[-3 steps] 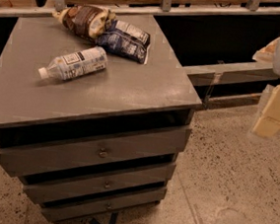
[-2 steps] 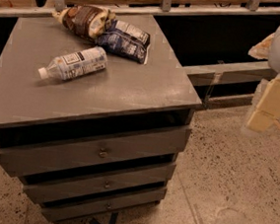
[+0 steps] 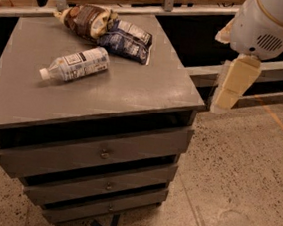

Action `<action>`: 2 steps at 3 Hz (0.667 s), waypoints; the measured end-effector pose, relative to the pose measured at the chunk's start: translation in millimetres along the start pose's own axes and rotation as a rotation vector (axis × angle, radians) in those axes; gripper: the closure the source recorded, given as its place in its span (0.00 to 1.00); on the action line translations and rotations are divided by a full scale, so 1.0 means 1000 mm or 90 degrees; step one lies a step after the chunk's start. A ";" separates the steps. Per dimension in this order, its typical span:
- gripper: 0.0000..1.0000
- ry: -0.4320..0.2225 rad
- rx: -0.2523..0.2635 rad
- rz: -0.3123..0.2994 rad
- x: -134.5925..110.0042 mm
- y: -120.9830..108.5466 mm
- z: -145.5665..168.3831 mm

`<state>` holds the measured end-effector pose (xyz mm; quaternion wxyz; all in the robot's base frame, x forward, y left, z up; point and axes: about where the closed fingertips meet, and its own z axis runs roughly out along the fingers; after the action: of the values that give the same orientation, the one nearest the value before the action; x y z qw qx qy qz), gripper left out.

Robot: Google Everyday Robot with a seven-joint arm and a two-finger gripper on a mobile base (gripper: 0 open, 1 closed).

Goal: Place blue plastic bottle upright

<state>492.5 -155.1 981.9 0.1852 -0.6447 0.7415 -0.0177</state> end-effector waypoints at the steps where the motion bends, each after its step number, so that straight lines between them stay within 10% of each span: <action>1: 0.00 -0.009 -0.014 -0.044 -0.035 -0.016 0.022; 2: 0.00 -0.028 -0.028 -0.086 -0.075 -0.033 0.045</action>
Offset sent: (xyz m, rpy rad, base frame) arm 0.0839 0.1251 -0.0249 0.0155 0.0229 0.2431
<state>544.4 -78.6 967.1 0.1855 -0.6976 0.6921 0.0005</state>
